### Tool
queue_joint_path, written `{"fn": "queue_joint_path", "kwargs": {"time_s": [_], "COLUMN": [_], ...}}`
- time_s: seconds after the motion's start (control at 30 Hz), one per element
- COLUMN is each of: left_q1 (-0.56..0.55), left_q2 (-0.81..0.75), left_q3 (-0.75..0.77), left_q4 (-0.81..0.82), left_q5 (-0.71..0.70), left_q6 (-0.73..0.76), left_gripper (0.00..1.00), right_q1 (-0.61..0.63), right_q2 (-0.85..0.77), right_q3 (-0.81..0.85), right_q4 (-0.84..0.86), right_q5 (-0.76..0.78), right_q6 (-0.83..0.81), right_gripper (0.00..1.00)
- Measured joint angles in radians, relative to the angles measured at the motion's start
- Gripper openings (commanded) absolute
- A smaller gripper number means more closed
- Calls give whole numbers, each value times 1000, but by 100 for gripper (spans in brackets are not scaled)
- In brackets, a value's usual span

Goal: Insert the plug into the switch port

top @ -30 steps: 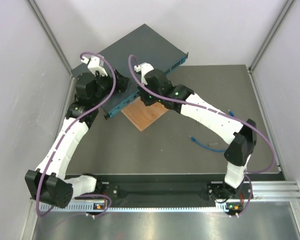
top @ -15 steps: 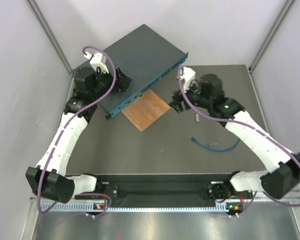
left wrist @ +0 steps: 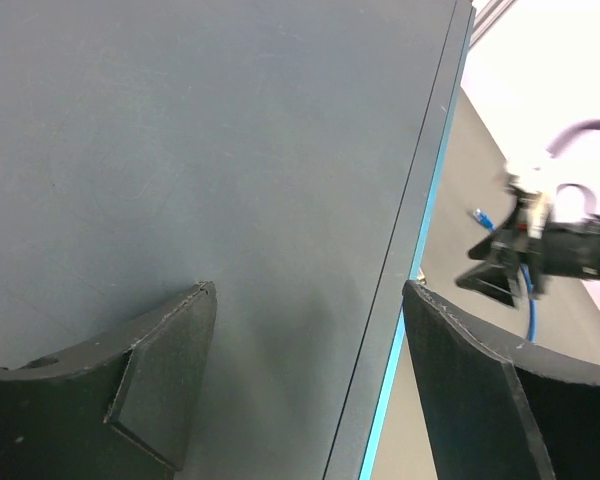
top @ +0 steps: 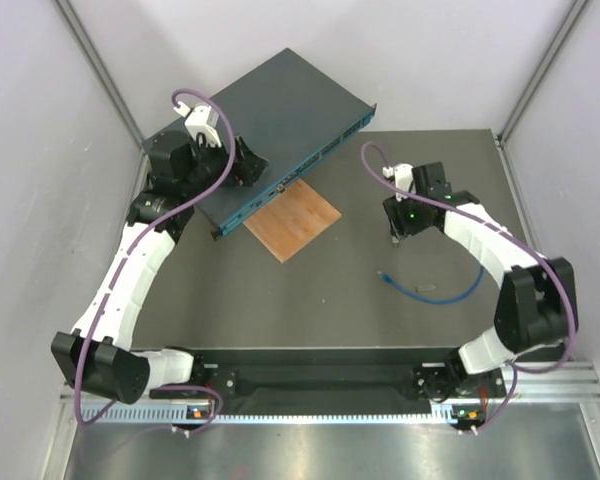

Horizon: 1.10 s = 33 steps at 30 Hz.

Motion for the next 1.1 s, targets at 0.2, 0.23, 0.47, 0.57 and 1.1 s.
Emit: {"fn": "queue_joint_path", "kwargs": {"time_s": [0.2,0.23,0.47,0.57,1.1], "left_q1": [-1,-1,-1,-1,0], "left_q2": [7,7,7,7,18], "left_q3": [16,16,16,16,23], "left_q4": [-22,-23,-24,-24,-18], "left_q5": [-23,-28,-54,-56,-48], "left_q6": [29,34,53,58,90], "left_gripper": [80,80,80,79,80], "right_q1": [0,0,0,0,-39], "right_q2": [214,240,356,403,399], "right_q3": [97,111,184,208,223], "right_q4": [0,1,2,2,-18], "right_q5": [76,83,117,124,-21], "right_q6": [79,93,153,172,248], "right_gripper": [49,48,39,37,0]}}
